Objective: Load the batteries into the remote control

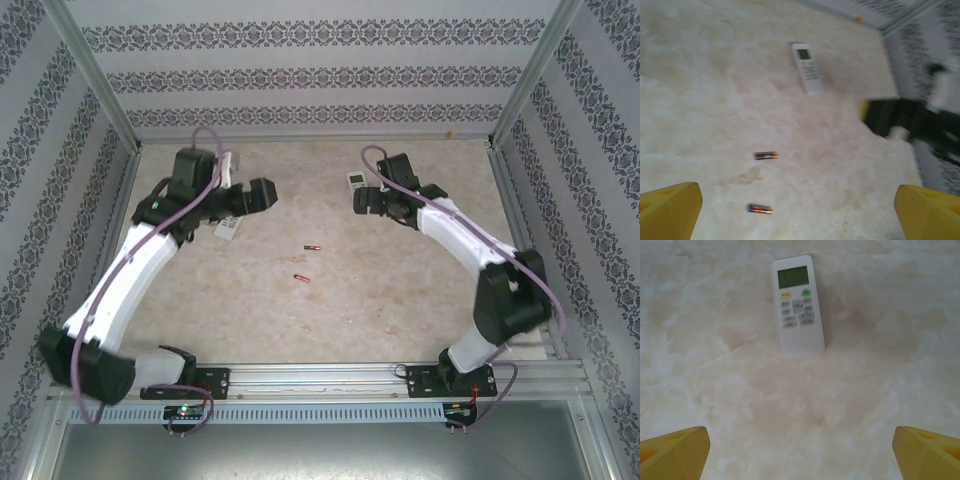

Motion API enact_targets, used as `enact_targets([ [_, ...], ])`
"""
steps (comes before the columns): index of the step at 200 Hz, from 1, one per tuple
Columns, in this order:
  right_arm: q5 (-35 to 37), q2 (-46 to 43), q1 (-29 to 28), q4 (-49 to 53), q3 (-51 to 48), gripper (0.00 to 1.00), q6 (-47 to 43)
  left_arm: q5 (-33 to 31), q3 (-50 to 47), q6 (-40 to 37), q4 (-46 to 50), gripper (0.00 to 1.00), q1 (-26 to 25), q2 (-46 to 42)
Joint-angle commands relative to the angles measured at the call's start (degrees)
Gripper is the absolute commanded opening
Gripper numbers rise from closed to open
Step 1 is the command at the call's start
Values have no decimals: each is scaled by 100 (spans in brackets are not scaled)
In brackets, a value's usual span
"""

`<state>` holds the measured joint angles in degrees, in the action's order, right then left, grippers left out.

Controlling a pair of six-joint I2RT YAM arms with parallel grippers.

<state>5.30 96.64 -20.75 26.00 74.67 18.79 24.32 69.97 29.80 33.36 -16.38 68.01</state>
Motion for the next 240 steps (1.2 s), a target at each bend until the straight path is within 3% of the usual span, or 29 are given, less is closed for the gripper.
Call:
enact_targets([
  [1,195,836,49,509,867,97,-575,751,-829,256,-1146,100,31,-815],
  [32,235,2163,71,986,2153,97,-753,894,-1668,443,-1142,100,23,-1843],
  [74,-9,3511,172,1662,3544,96,-770,762,-2123,481,-652,100,28,-2414],
  [85,-89,3761,210,1951,3927,85,-797,713,-2178,485,-550,100,25,-2445],
  [175,-79,4829,238,3482,5793,58,-991,569,-2191,646,-647,100,34,-2362],
  [240,-325,4873,261,3873,5868,70,-851,548,-2229,597,-585,100,31,-2430],
])
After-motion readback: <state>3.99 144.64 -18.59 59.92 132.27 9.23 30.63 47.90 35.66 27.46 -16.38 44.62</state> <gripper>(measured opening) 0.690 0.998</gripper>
